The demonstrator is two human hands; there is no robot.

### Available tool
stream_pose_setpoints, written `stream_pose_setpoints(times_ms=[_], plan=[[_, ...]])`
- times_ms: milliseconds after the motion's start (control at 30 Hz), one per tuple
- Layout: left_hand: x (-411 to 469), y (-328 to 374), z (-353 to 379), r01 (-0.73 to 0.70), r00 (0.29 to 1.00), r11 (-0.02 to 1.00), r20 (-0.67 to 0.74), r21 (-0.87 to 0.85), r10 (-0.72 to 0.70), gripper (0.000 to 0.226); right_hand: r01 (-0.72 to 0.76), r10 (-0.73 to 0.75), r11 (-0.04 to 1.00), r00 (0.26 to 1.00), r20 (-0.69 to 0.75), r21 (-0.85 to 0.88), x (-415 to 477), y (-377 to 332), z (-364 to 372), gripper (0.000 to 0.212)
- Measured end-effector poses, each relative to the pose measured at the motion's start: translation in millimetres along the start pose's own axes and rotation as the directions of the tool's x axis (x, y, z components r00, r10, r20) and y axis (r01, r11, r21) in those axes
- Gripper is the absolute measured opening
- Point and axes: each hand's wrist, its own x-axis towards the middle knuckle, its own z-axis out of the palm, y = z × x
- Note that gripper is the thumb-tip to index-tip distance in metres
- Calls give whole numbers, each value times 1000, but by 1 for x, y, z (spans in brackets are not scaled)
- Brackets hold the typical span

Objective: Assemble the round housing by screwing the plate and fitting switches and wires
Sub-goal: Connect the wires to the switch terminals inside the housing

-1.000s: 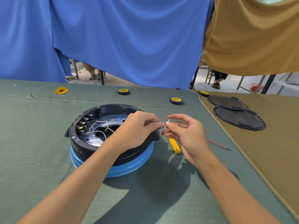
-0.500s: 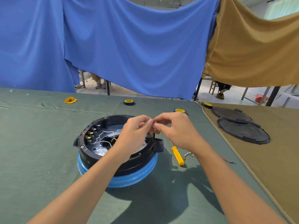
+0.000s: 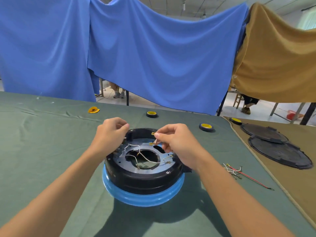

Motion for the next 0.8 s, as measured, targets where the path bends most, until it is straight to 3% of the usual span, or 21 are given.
stream_pose_setpoints(times_ms=[167,367,800], plan=[[7,-27,-1,146,987,971,88,-191,-131,7,-209,208,978,975,73,13,17,-6,28,6],[18,-36,0,124,987,961,130,-246,-94,17,-383,382,924,924,33,11,40,-7,55,9],[21,-56,3,208,973,832,198,-515,-121,31,-328,318,890,944,-86,-317,78,-11,82,9]])
